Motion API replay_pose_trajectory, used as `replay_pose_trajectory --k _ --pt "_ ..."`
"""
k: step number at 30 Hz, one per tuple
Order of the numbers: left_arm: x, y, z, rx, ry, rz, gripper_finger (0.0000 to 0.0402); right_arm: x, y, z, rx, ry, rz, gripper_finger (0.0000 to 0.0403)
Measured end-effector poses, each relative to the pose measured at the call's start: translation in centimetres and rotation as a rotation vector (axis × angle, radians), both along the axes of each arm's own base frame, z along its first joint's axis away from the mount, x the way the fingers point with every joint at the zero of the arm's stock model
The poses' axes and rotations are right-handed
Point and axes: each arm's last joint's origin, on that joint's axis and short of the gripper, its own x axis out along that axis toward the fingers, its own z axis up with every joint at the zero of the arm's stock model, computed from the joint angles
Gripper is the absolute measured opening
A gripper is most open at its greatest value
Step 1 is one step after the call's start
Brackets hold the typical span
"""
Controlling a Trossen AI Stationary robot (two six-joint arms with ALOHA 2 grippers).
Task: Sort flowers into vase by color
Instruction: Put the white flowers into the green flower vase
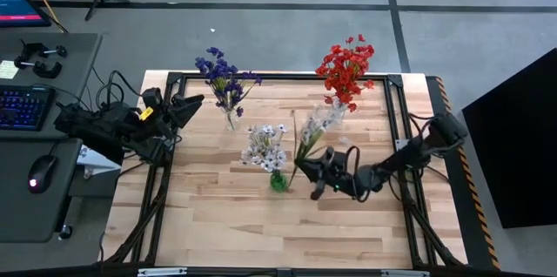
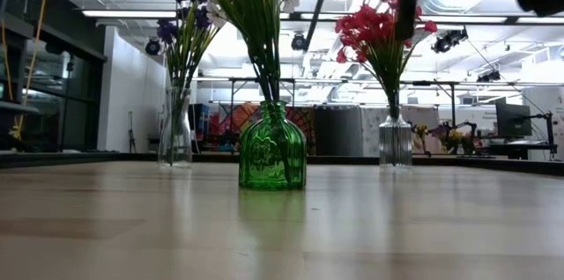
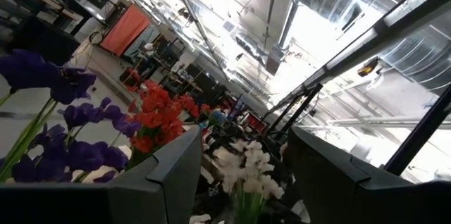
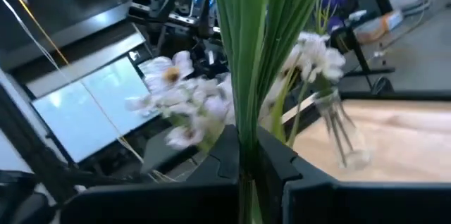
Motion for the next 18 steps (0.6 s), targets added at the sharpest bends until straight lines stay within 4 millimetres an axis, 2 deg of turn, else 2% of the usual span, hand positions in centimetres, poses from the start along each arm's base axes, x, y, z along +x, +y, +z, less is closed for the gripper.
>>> replay_pose_trajectory --k 6,10,18 --pt "-0.1 0.0 0.1 0.015 -0.007 0.013 0.0197 1.6 -3.0 0.1 -0.135 0.011 0.059 0.0" --pt "-0.1 0.1 0.2 0.015 -0.011 0.025 0.0197 2.1 -3.8 -0.2 -0.219 0.039 0.125 0.0" --pt "-0.1 0.2 0.2 -0.006 -0.005 0.075 0.0197 2.6 -4.8 -0.8 -0.243 0.106 0.145 0.0"
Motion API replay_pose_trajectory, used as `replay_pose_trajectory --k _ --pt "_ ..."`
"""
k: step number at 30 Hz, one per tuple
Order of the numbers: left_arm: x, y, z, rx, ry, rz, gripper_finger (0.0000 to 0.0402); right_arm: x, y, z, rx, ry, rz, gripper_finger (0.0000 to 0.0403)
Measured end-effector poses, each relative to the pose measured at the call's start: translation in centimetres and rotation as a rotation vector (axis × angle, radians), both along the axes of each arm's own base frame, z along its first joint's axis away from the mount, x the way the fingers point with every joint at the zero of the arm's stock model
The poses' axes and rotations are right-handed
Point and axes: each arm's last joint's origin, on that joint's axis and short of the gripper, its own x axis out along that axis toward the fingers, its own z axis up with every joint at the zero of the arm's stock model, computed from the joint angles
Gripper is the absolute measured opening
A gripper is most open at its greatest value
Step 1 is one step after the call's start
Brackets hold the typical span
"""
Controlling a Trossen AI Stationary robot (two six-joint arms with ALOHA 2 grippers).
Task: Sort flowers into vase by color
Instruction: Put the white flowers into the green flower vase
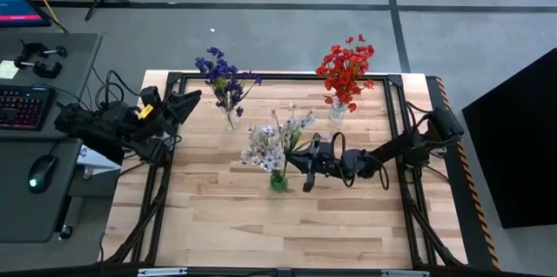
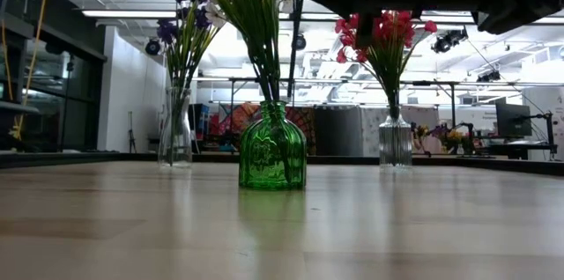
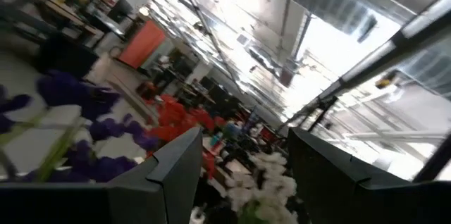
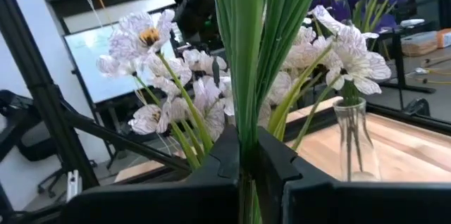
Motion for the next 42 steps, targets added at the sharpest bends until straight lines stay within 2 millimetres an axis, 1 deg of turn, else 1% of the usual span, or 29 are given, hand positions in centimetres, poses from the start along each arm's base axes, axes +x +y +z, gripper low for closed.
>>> replay_pose_trajectory --k 3,10,13,16,20,29,35,42 --pt "0.0 0.1 0.0 -0.008 0.006 0.025 0.0197 0.3 -0.3 -0.3 0.007 -0.013 0.018 0.0" --pt "0.1 0.1 -0.2 -0.009 0.021 0.039 0.0197 0.9 -0.3 -2.3 0.043 -0.097 0.035 0.0" --pt "0.1 0.1 -0.2 -0.011 0.029 0.05 0.0197 1.0 -0.3 -2.9 0.051 -0.112 0.034 0.0" --pt "0.1 0.1 -0.3 -0.01 0.034 0.063 0.0197 1.1 -0.3 -3.1 0.049 -0.099 0.034 0.0" --pt "0.1 0.1 -0.3 0.005 0.042 0.069 0.0197 1.1 -0.3 -3.1 -0.003 -0.084 0.024 0.0" --pt "0.2 0.1 -0.4 0.011 0.059 0.069 0.0197 1.4 -0.1 -4.4 -0.041 0.054 0.061 0.0" --pt "0.3 0.1 -0.6 0.02 0.086 0.069 0.0197 1.4 -0.1 -4.5 -0.059 0.074 0.06 0.0" --pt "0.3 0.1 -0.7 0.022 0.094 0.069 0.0197 1.4 -0.1 -4.6 -0.142 0.093 0.032 0.0"
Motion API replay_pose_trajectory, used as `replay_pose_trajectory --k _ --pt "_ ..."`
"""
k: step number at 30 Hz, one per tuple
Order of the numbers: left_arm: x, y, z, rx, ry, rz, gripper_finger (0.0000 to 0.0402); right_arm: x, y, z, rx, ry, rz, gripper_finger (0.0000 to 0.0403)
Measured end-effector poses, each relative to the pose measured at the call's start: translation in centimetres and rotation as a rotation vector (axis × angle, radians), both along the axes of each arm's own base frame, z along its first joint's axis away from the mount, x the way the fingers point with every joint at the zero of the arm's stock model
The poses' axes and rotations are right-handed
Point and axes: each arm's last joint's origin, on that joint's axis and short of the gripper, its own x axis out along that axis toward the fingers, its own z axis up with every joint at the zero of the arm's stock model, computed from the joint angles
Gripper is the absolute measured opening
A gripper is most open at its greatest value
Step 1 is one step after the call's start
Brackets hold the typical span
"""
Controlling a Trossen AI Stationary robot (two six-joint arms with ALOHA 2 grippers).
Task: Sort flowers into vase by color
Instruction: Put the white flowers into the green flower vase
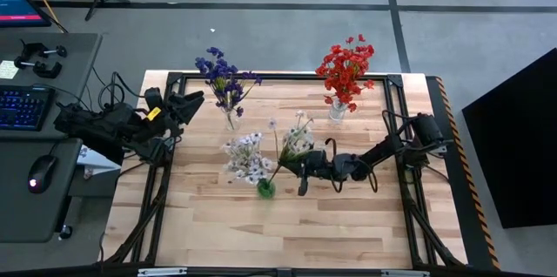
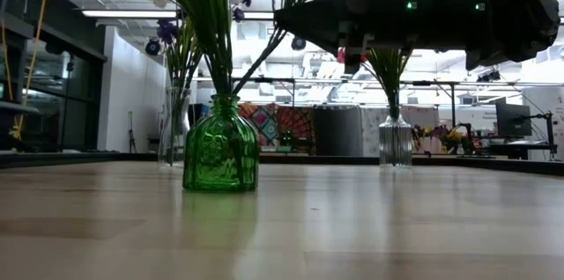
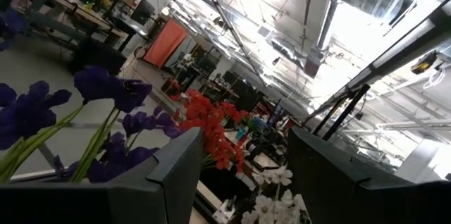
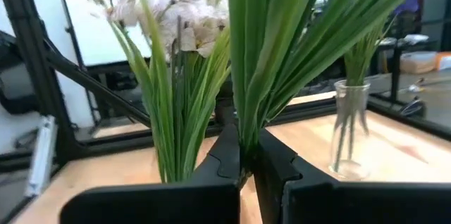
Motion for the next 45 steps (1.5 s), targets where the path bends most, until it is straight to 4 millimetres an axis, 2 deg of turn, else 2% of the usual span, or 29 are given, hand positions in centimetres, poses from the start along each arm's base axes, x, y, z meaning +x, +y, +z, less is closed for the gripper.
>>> replay_pose_trajectory --k 5,13,17,24,32,37,45 --pt "0.1 0.0 -0.2 0.006 0.021 0.0 0.0197 -0.1 -0.4 0.7 -0.097 0.017 -0.048 0.0" --pt "0.1 0.0 -0.2 0.047 0.05 0.015 0.0197 -0.2 -1.4 2.4 -0.116 0.1 -0.037 0.0" --pt "0.1 0.0 -0.2 0.051 0.052 0.016 0.0197 0.8 -1.1 2.9 -0.158 0.152 -0.022 0.0" --pt "0.1 0.0 -0.2 0.057 0.052 0.017 0.0197 3.5 -0.8 4.6 -0.23 0.303 0.079 0.0" --pt "0.0 0.0 -0.2 0.065 0.053 0.013 0.0197 4.3 -1.2 5.4 -0.143 0.343 0.068 0.0005" --pt "0.0 0.0 -0.2 0.067 0.052 0.008 0.0197 4.3 -1.3 5.3 -0.043 0.332 0.026 0.0046" --pt "0.0 -0.1 -0.1 0.108 0.068 0.0 0.0197 4.1 -0.9 4.9 0.06 0.365 0.016 0.0182"
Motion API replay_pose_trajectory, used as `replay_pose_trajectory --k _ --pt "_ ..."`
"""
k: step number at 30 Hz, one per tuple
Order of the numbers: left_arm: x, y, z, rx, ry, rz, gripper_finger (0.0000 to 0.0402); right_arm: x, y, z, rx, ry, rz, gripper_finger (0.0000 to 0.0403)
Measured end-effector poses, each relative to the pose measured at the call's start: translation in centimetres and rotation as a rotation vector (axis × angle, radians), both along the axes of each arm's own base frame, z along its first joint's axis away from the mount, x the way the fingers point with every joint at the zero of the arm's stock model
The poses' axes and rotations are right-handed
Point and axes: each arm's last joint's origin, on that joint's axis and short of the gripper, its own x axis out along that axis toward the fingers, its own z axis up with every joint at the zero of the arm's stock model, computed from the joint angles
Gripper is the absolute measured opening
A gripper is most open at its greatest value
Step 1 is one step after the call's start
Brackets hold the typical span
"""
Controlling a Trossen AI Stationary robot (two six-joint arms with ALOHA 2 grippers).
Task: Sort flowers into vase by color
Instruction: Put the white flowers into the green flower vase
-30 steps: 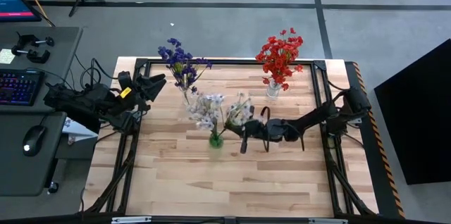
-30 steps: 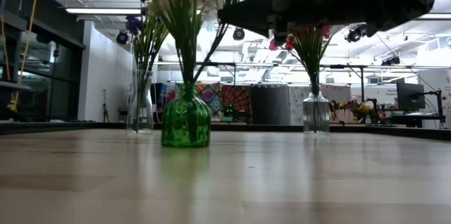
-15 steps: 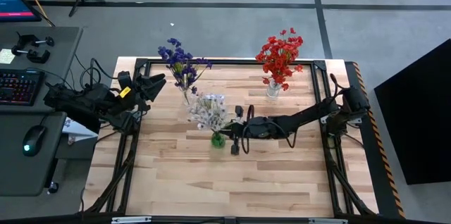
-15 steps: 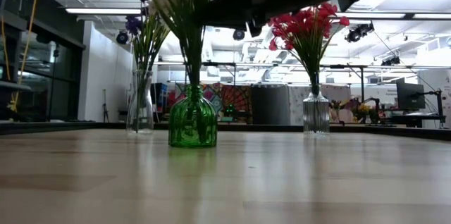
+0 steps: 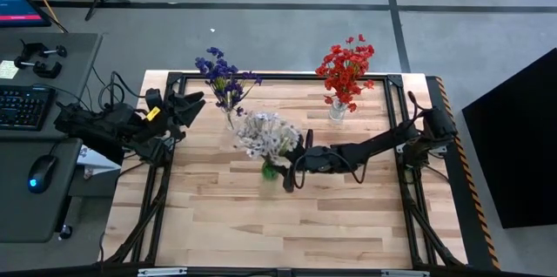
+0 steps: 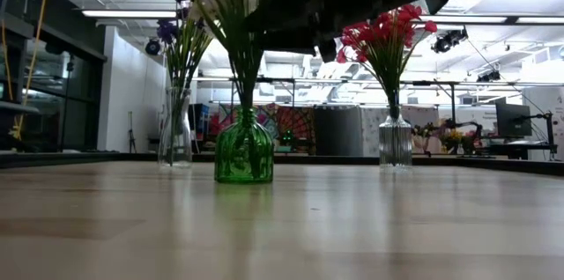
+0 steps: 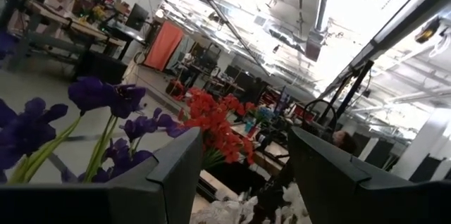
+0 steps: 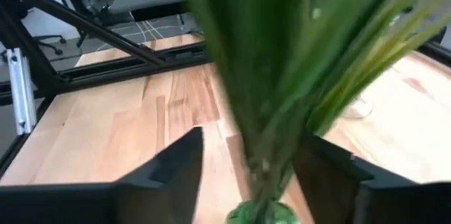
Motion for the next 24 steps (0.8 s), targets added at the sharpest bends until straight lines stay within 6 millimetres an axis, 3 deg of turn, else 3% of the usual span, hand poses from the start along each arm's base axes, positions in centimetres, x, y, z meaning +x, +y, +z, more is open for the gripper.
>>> replay_pose_trajectory --k 4,7,13,24 --pt "-0.2 0.0 0.1 0.012 -0.001 0.004 0.0197 0.4 0.4 1.1 0.027 0.02 -0.001 0.0234" --pt "-0.3 0.1 0.1 0.012 -0.003 0.004 0.0197 1.0 0.7 2.3 0.018 0.074 0.016 0.0249" --pt "-0.4 0.1 0.1 0.011 -0.006 0.003 0.0197 1.7 0.8 4.3 -0.039 0.179 0.019 0.0248" --pt "-0.4 0.1 0.1 0.013 -0.002 0.002 0.0197 1.5 0.9 4.2 0.021 0.222 -0.025 0.0229"
